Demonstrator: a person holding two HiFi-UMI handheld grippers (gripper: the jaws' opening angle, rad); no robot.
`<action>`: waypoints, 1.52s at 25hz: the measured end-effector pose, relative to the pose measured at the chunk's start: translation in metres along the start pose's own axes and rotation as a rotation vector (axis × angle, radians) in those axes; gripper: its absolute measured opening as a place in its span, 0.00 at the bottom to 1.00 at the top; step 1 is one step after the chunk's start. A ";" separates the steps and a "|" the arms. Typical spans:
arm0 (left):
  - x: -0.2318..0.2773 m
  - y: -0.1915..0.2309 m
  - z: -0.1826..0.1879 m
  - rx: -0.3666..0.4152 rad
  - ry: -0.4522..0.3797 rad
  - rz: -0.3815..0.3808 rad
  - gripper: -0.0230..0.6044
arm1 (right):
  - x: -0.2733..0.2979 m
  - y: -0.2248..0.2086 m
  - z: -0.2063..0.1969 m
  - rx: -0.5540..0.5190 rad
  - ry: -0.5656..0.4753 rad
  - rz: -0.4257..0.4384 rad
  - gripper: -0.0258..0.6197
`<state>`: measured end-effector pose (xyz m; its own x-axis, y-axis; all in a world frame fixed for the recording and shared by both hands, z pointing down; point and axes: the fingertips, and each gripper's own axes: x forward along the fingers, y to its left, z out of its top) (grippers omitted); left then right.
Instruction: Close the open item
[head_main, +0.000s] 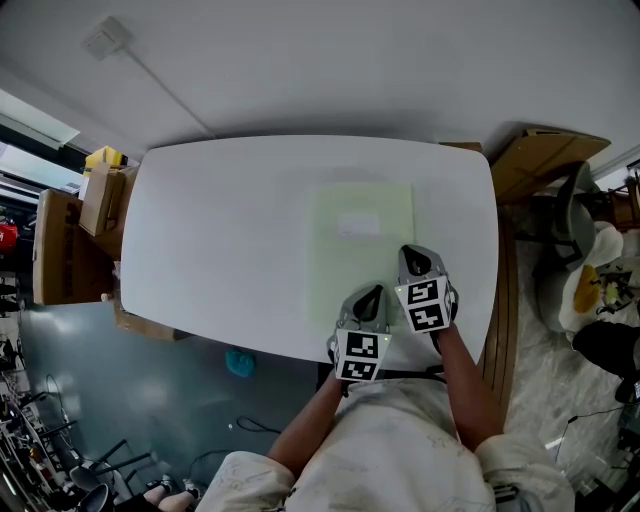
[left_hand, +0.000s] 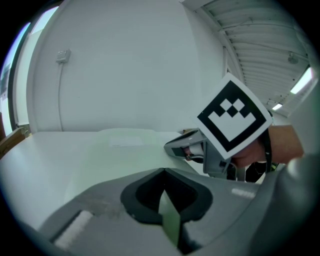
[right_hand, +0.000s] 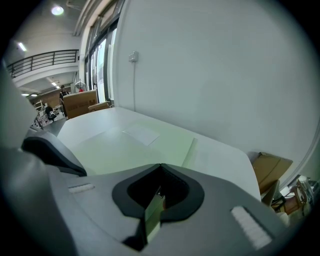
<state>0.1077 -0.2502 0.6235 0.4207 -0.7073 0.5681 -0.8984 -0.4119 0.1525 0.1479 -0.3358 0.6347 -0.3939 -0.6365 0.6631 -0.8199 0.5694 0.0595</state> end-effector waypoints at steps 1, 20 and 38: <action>0.000 0.000 0.000 -0.003 0.000 -0.001 0.04 | 0.000 0.000 0.000 0.000 0.004 -0.001 0.04; -0.017 0.032 0.012 -0.086 -0.053 0.048 0.04 | 0.005 0.000 -0.004 0.019 0.004 -0.018 0.04; -0.045 0.053 0.028 -0.094 -0.125 0.076 0.04 | -0.014 -0.006 -0.001 0.034 0.020 -0.115 0.04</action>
<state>0.0447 -0.2563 0.5836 0.3583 -0.8029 0.4765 -0.9336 -0.3031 0.1913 0.1588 -0.3304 0.6256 -0.2883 -0.6862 0.6678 -0.8728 0.4751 0.1114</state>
